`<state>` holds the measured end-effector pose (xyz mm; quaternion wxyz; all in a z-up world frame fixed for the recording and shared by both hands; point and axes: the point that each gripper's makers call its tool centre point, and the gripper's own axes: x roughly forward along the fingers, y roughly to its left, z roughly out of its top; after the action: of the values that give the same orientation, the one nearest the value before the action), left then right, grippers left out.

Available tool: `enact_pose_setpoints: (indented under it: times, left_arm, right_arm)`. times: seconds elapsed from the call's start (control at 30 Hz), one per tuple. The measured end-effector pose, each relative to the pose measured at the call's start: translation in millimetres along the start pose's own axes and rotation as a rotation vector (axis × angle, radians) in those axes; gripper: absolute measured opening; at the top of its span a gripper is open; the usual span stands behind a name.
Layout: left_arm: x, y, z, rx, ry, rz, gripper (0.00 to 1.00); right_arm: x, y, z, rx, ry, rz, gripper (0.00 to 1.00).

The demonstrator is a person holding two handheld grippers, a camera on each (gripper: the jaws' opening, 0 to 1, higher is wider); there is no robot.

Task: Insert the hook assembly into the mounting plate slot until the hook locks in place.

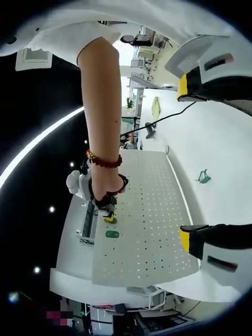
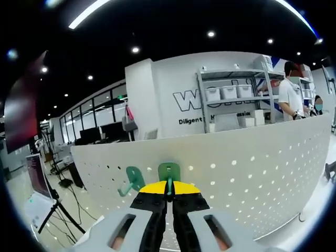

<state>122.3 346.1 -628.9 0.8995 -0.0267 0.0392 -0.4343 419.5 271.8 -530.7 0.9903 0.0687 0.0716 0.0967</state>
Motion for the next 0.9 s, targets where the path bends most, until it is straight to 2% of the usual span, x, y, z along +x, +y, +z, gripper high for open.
enact_pose_setpoints:
  times: [0.33,0.67,0.8,0.9]
  left_arm:
    - [-1.4,-0.4,-2.3,0.000,0.004,-0.001,1.00]
    - [0.5,-4.0,-2.8,-0.001,0.008,-0.008,1.00]
    - [-0.3,-3.0,-4.3,-0.002,0.014,-0.004,0.99]
    - [-0.5,-2.6,-4.1,-0.004,0.013,-0.003,0.99]
  right_arm:
    - [3.0,1.7,-2.9,-0.018,0.017,-0.008,0.01]
    - [2.6,0.4,-2.6,-0.075,0.027,-0.024,0.01]
    - [2.8,1.4,-2.5,-0.136,0.027,-0.034,0.01]
    - [3.4,0.0,-2.1,-0.130,0.026,-0.035,0.01]
